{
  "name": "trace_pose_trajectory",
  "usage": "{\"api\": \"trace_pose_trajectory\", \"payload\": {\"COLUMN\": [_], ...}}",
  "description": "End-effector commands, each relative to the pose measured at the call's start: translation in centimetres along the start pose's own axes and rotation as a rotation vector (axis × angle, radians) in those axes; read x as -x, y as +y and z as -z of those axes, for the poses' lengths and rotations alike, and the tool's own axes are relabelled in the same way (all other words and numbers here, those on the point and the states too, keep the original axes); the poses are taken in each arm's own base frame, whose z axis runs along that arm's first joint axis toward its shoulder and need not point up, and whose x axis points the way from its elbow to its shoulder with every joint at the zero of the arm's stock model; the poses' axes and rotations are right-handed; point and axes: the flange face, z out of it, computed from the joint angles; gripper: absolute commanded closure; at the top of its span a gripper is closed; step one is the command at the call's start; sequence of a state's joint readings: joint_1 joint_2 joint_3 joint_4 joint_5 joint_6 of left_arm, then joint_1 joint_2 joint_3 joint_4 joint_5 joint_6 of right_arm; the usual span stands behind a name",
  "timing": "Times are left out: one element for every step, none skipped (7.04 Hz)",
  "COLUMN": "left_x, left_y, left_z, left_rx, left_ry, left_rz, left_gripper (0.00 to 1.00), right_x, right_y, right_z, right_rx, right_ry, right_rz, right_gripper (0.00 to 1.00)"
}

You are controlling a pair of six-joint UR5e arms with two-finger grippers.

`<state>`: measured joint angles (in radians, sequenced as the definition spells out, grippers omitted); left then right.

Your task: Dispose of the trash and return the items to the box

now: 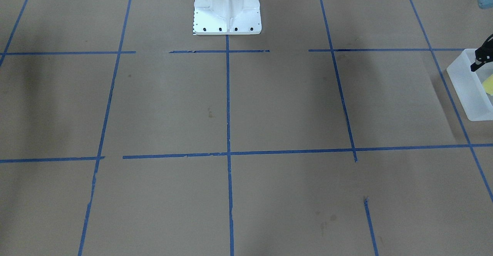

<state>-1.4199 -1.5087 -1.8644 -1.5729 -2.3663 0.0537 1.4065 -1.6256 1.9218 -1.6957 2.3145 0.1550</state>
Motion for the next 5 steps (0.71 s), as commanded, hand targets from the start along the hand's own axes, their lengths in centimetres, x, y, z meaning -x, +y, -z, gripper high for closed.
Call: {"api": "trace_pose_trajectory", "payload": {"left_x": [0.3,1.6,3.1,3.7,3.9], "left_y": [0.1,0.7,0.9,0.9,0.9], "left_z": [-0.2,0.4,0.5,0.6,0.9], "left_rx": [0.007,0.001,0.000,-0.006,-0.015], "left_ry": [0.001,-0.006,-0.012,-0.013,-0.014], "left_rz": [0.018,0.046,0.073,0.081,0.079], "left_gripper": [0.00,0.00,0.00,0.00,0.00], "right_x": [-1.3,-2.5,-3.5,-4.8,-5.5], "right_y": [1.7,1.8,2.0,2.2,2.4], "right_z": [-1.0,-1.5,-0.9,-0.5,-0.1], "right_rx": [0.027,0.035,0.023,0.014,0.007], "right_ry": [0.003,0.010,0.012,0.008,0.007], "right_rz": [-0.025,-0.045,-0.067,-0.096,-0.112], "right_gripper": [0.00,0.00,0.00,0.00,0.00]}}
